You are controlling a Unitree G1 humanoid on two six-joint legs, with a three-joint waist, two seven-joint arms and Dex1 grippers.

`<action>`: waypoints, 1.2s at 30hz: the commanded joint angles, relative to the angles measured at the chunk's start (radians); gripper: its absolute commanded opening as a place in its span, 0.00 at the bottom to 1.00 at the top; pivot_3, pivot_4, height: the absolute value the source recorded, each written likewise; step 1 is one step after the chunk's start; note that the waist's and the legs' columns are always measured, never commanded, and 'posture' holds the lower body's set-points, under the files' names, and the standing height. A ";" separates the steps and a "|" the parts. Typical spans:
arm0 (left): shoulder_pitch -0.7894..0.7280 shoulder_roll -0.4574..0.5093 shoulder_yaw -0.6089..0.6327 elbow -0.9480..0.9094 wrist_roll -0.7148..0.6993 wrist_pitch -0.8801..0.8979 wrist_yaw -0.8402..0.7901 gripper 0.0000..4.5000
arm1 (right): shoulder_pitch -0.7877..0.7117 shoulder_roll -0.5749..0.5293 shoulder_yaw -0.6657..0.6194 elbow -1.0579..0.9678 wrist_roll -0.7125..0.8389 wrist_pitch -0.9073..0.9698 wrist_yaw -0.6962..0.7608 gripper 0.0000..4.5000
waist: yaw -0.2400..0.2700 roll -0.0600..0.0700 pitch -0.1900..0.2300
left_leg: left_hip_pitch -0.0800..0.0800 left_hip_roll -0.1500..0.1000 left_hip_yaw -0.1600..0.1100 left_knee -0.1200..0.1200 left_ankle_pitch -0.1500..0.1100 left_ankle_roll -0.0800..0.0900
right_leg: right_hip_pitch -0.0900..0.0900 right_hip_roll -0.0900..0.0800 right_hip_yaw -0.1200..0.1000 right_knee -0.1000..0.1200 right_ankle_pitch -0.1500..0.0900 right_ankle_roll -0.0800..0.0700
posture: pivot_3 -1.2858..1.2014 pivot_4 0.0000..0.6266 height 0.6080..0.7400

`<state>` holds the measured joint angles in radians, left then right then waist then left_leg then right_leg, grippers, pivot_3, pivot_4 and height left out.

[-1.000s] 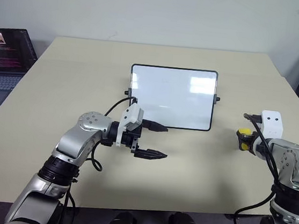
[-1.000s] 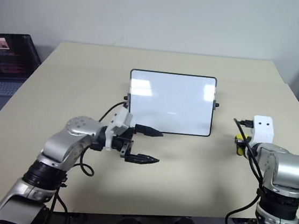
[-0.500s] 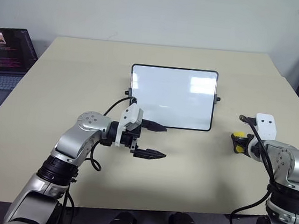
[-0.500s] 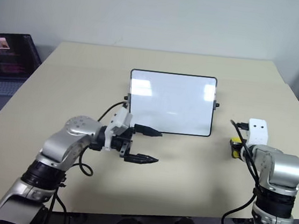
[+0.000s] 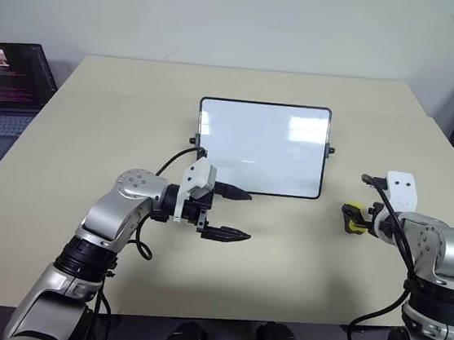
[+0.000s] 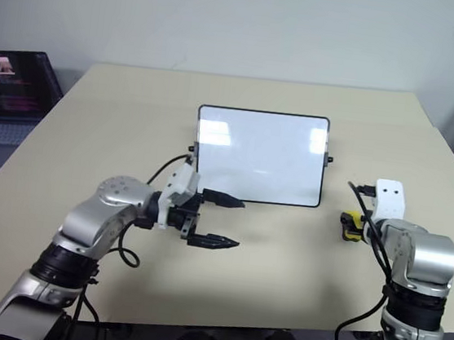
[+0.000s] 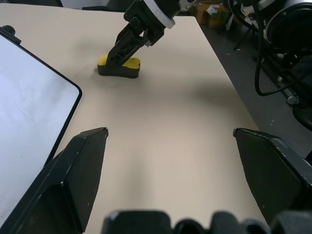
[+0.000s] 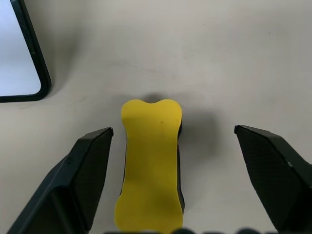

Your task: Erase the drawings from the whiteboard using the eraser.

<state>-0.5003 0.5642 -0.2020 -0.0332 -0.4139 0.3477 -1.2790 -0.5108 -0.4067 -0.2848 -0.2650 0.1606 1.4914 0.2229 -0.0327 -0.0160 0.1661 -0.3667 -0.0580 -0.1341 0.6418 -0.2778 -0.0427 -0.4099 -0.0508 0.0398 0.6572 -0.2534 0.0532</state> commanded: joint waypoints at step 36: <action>0.711 -0.394 0.374 -0.447 0.428 -0.188 1.196 0.86 | 0.484 0.203 -0.177 -0.163 -0.034 -1.001 -0.183 0.00 | 0.008 0.000 -0.001 | 0.004 0.000 0.001 0.003 -0.001 0.001 | 0.006 -0.003 0.001 0.000 -0.004 0.007 | 0.52 0.24 1.00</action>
<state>0.2137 0.1691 0.1781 -0.4061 0.0022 0.1781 -0.0961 -0.0291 -0.1990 -0.4667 -0.4067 0.1312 0.5394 0.0409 -0.0246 -0.0157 0.1646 -0.3628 -0.0580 -0.1333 0.6446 -0.2786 -0.0418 -0.4043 -0.0537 0.0404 0.6571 -0.2572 0.0596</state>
